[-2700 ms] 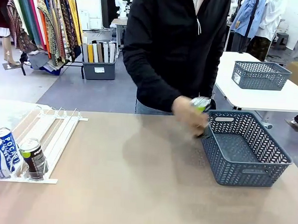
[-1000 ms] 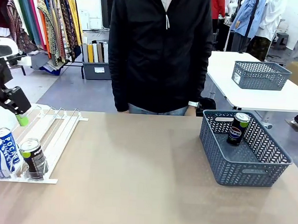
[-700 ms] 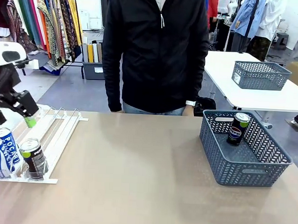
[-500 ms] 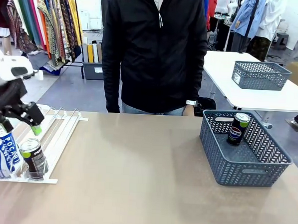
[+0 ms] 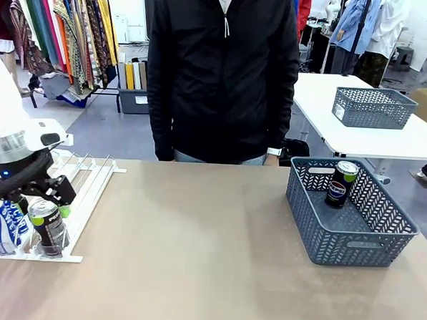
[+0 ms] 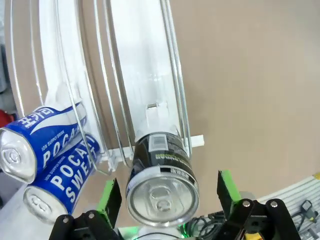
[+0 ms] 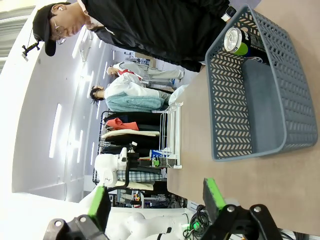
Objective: Retrieve and store the cans from the dispenser.
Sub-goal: Pick up the last remaining can from one row of the Automatic Can Dispenser and place it in the middle of the table.
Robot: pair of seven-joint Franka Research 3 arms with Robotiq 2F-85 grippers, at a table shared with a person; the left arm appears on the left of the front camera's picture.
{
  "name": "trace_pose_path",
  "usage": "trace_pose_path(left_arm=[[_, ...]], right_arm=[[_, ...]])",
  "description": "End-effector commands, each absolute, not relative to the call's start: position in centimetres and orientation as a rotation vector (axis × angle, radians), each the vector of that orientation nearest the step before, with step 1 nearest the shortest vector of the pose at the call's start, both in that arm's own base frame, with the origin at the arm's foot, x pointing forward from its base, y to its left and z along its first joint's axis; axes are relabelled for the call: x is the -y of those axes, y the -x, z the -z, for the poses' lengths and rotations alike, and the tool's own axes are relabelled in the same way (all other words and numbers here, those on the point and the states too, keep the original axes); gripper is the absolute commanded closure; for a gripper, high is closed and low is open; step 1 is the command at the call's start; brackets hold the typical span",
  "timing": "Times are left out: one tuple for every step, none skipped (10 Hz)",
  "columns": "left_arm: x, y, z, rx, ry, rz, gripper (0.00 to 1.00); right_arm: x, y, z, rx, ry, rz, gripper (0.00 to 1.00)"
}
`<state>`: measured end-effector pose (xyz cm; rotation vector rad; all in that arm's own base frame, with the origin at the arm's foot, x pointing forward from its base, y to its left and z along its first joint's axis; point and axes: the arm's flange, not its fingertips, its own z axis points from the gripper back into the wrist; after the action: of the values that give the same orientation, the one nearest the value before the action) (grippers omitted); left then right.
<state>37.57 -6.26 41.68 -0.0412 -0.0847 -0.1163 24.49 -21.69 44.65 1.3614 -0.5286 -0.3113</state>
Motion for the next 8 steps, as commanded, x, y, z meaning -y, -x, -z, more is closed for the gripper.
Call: trace_pose_path(left_arm=[[6.11,-37.33,-40.32,0.089,-0.03,0.057,0.0],[6.12,-37.52,-40.23,0.093,-0.033,0.053,0.0],[6.15,-37.5,-40.27,0.089,-0.038,0.052,0.0],[6.32,-37.82,-40.16,0.086,-0.038,0.057,0.0],[6.37,-37.78,-40.09,0.08,-0.035,0.058,0.0],[6.33,-37.66,-40.13,0.066,-0.035,0.056,0.48],[6.35,-37.72,-40.17,0.06,-0.033,0.058,1.0],[6.35,-37.63,-40.17,0.056,-0.027,0.062,1.0]], right_arm=[[21.78,-24.52,-44.68,0.551,-1.365,0.289,0.0],[21.78,-24.52,-44.68,0.551,-1.365,0.289,0.0],[21.78,-24.52,-44.68,0.551,-1.365,0.289,0.0],[21.78,-24.52,-44.68,0.551,-1.365,0.289,0.0],[21.78,-24.52,-44.68,0.551,-1.365,0.289,0.0],[21.78,-24.52,-44.68,0.551,-1.365,0.289,0.0],[21.78,-24.52,-44.68,0.551,-1.365,0.289,0.0],[21.78,-24.52,-44.68,0.551,-1.365,0.289,0.0]])
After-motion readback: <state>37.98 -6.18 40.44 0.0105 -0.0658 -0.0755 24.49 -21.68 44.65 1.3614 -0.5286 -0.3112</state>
